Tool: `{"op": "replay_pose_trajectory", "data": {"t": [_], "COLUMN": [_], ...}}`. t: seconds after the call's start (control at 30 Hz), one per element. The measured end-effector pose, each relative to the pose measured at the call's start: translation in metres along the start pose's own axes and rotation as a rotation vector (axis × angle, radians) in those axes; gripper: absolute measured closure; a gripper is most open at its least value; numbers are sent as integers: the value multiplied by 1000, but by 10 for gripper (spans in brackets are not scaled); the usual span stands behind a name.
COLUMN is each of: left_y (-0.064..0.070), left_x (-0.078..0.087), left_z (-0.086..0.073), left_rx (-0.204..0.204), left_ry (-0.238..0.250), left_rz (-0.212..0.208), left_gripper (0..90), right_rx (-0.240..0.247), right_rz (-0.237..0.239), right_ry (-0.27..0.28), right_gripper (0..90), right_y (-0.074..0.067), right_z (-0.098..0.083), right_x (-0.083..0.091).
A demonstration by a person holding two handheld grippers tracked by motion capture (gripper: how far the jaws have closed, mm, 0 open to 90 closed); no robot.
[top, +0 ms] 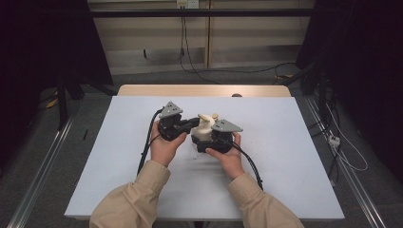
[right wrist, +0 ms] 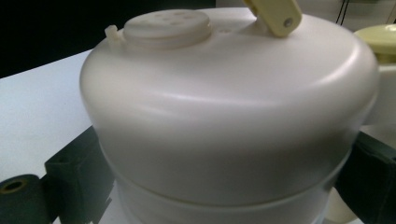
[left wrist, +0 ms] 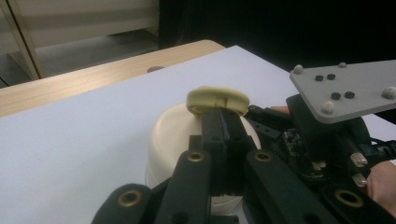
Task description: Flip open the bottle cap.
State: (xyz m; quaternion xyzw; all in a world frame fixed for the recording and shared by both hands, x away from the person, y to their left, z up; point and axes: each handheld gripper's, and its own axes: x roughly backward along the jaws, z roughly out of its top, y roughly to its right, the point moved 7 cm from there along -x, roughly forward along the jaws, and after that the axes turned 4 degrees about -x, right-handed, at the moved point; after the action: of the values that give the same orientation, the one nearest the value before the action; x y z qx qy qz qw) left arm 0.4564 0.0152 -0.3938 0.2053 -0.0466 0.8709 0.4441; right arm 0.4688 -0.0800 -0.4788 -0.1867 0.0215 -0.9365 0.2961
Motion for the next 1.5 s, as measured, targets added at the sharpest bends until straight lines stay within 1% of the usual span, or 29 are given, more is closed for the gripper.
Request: {"op": "replay_pose_trajectory", "data": {"t": [0.1, 0.43, 0.83, 1.27, 1.5], "left_y": [0, 0, -2, 1, 0], "left_x": [-1, -3, -5, -10, -11], "left_z": [0, 2, 2, 7, 7], "left_rx": [6, -1, 10, -1, 3], "left_ry": [6, 6, 9, 13, 12], "left_rz": [-3, 3, 10, 8, 13], "left_gripper": [900, 900, 900, 900, 900], "right_rx": [0, -2, -3, -5, -5], "right_rz": [0, 0, 2, 2, 2], "right_ry": [-1, -2, -2, -2, -2], "right_gripper": [47, 47, 47, 47, 47], "right_y": [0, 0, 0, 0, 0], "right_z": [0, 0, 0, 0, 0], "right_x": [0, 0, 0, 0, 0]}}
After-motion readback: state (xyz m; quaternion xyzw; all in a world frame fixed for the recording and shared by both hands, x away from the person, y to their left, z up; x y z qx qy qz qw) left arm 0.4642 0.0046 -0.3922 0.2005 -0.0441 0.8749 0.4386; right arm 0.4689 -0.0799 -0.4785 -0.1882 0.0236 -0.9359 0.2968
